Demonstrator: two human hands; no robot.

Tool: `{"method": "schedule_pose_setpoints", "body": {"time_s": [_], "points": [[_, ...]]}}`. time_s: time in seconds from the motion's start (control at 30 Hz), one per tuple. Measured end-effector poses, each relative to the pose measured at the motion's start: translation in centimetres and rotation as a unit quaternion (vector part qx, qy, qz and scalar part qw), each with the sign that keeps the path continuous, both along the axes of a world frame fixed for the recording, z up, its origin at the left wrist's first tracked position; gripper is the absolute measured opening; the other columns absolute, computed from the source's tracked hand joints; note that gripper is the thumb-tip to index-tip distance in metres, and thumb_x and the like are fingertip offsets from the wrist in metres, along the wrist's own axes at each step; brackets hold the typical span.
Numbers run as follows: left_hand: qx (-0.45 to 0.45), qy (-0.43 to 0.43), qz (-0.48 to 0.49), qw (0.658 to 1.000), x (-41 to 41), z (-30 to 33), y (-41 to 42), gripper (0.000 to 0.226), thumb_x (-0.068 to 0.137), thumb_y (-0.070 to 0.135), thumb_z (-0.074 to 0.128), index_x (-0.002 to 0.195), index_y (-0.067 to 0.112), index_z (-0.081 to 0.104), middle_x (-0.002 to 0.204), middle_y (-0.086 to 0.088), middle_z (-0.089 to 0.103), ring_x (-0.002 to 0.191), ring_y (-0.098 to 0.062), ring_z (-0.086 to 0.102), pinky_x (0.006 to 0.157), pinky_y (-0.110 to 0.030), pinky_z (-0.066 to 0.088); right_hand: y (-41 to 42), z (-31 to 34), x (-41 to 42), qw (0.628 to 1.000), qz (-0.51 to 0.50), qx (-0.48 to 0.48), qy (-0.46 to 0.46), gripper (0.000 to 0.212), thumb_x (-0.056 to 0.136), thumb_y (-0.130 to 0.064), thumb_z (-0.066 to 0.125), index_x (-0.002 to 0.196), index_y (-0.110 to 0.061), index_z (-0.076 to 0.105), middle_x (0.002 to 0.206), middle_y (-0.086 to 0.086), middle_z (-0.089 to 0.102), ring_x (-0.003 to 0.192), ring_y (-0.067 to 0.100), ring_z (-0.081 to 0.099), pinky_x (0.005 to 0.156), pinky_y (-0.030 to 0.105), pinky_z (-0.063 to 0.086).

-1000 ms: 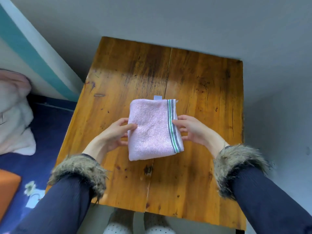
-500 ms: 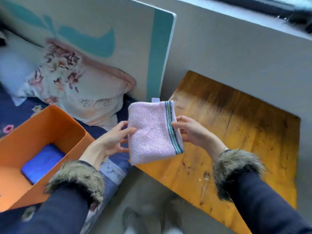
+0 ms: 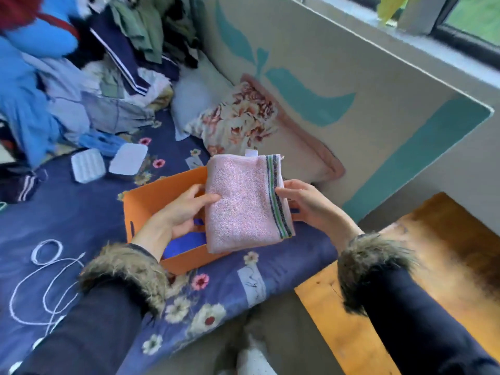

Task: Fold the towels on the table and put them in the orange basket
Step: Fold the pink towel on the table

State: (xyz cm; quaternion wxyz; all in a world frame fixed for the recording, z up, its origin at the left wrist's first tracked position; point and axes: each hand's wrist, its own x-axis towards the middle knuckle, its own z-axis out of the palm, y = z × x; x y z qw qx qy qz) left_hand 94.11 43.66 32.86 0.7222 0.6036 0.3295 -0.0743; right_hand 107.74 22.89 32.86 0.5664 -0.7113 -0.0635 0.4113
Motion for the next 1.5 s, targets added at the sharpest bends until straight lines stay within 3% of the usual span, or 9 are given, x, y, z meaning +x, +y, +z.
{"method": "schedule_pose_setpoints", "body": {"time_s": [0.23, 0.37, 0.5, 0.77, 0.93, 1.17, 1.23, 1.37, 1.5], "points": [[0.01, 0.031, 0.126, 0.991, 2.2, -3.3, 7.4, 0.027, 0.092, 0.015, 0.055, 0.114, 0.028, 0.048, 0.101, -0.003, 0.06, 0.086, -0.021, 0.056, 0.073, -0.04, 0.047, 11.0, -2.6, 4.7, 0.996, 0.077, -0.036, 0.016, 0.01, 0.09, -0.021, 0.058, 0.099, -0.017, 0.058, 0.096, 0.002, 0.062, 0.089, 0.02, 0.059, 0.077, 0.037, 0.051], [-0.013, 0.102, 0.168, 0.98, 3.2, -8.4, 9.8, 0.029, 0.092, 0.015, 0.055, 0.117, 0.022, 0.045, 0.101, -0.005, 0.059, 0.084, -0.022, 0.056, 0.079, -0.043, 0.046, 15.7, -7.4, 6.6, 0.987, 0.111, -0.114, 0.031, 0.024, 0.089, -0.02, 0.06, 0.11, -0.009, 0.056, 0.094, 0.005, 0.056, 0.085, 0.018, 0.054, 0.08, 0.038, 0.05], [-0.047, 0.154, 0.198, 0.967, 3.3, -14.3, 11.4, 0.034, 0.091, 0.012, 0.056, 0.121, 0.023, 0.044, 0.101, -0.003, 0.06, 0.089, -0.023, 0.058, 0.083, -0.049, 0.048, 18.9, -13.3, 6.8, 0.977, 0.123, -0.168, 0.036, 0.016, 0.088, -0.016, 0.058, 0.104, -0.012, 0.056, 0.093, 0.005, 0.059, 0.09, 0.023, 0.059, 0.088, 0.046, 0.052], [-0.1, 0.222, 0.199, 0.949, 5.6, -25.3, 12.2, 0.032, 0.091, 0.018, 0.057, 0.12, 0.026, 0.044, 0.117, -0.004, 0.058, 0.105, -0.024, 0.056, 0.088, -0.052, 0.048, 21.9, -23.8, 7.1, 0.946, 0.14, -0.277, -0.089, 0.015, 0.089, -0.018, 0.052, 0.102, -0.012, 0.057, 0.095, 0.007, 0.062, 0.089, 0.025, 0.06, 0.082, 0.039, 0.049], [-0.11, 0.225, 0.198, 0.948, 8.0, -30.5, 12.3, 0.033, 0.092, 0.02, 0.055, 0.121, 0.028, 0.043, 0.119, -0.004, 0.056, 0.105, -0.025, 0.056, 0.09, -0.051, 0.047, 22.5, -28.1, 7.1, 0.922, 0.122, -0.334, -0.152, 0.033, 0.093, -0.015, 0.045, 0.126, -0.01, 0.05, 0.125, 0.014, 0.057, 0.116, 0.033, 0.051, 0.086, 0.03, 0.038], [-0.068, 0.227, 0.182, 0.954, 9.9, -33.8, 12.6, 0.039, 0.092, 0.022, 0.053, 0.129, 0.025, 0.042, 0.117, -0.002, 0.055, 0.092, -0.016, 0.056, 0.066, -0.031, 0.047, 23.3, -31.0, 6.8, 0.917, 0.115, -0.34, -0.175, 0.036, 0.096, -0.008, 0.04, 0.132, -0.006, 0.042, 0.126, 0.018, 0.056, 0.115, 0.035, 0.052, 0.085, 0.031, 0.042], [-0.065, 0.234, 0.166, 0.956, 10.0, -34.3, 12.6, 0.045, 0.093, 0.024, 0.053, 0.135, 0.024, 0.038, 0.118, -0.002, 0.054, 0.098, -0.019, 0.056, 0.069, -0.032, 0.049, 23.4, -31.5, 7.0, 0.912, 0.121, -0.342, -0.192, 0.035, 0.096, -0.008, 0.041, 0.13, -0.006, 0.044, 0.122, 0.02, 0.057, 0.11, 0.036, 0.055, 0.082, 0.03, 0.042], [-0.048, 0.241, 0.143, 0.959, 10.1, -35.2, 11.8, 0.05, 0.093, 0.025, 0.053, 0.139, 0.023, 0.033, 0.123, -0.004, 0.054, 0.107, -0.022, 0.056, 0.085, -0.039, 0.052, 23.2, -32.7, 6.8, 0.89, 0.14, -0.372, -0.221, 0.033, 0.094, -0.012, 0.042, 0.127, -0.007, 0.045, 0.122, 0.021, 0.054, 0.112, 0.038, 0.053, 0.095, 0.043, 0.043], [0.009, 0.257, 0.144, 0.956, 9.8, -35.7, 11.6, 0.045, 0.091, 0.02, 0.055, 0.132, 0.018, 0.036, 0.114, -0.01, 0.058, 0.101, -0.025, 0.058, 0.089, -0.042, 0.051, 23.0, -33.1, 6.3, 0.868, 0.186, -0.393, -0.239, 0.045, 0.091, -0.012, 0.044, 0.135, -0.006, 0.035, 0.138, 0.021, 0.039, 0.126, 0.037, 0.04, 0.104, 0.046, 0.036]]}}
